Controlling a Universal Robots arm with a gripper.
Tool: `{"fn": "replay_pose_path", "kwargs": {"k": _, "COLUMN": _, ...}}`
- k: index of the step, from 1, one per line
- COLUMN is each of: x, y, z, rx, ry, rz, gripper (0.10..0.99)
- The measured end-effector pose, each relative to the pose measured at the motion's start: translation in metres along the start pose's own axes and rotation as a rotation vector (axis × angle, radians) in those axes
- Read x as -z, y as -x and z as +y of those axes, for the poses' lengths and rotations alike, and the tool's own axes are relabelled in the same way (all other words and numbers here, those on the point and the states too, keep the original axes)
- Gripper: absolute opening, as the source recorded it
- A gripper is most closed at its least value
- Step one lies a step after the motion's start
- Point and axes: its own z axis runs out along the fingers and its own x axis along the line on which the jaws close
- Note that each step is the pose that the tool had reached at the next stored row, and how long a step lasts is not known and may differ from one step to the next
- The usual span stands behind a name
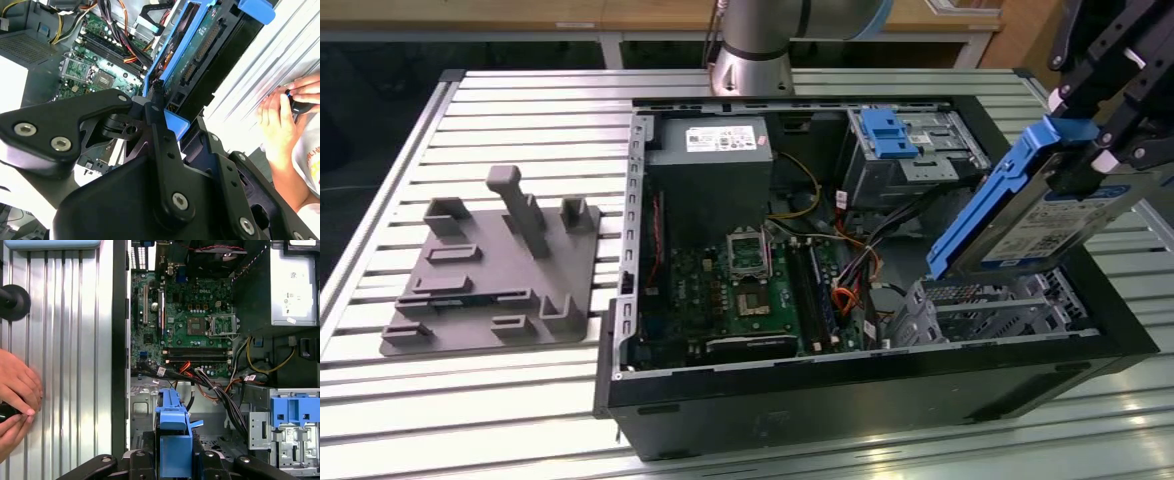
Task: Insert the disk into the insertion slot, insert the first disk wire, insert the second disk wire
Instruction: 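Insert the disk into the insertion slot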
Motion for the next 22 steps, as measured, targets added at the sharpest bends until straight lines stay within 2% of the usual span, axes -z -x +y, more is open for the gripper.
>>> {"fn": "replay_pose_path", "kwargs": {"k": 13, "x": -0.0020, "y": 0.0000, "z": -0.0110, "rx": 0.009, "ry": 0.000, "rz": -0.0016, "gripper": 0.361}}
{"fn": "replay_pose_path", "kwargs": {"k": 22, "x": -0.0021, "y": 0.0000, "z": -0.0110, "rx": 0.013, "ry": 0.000, "rz": -0.0016, "gripper": 0.361}}
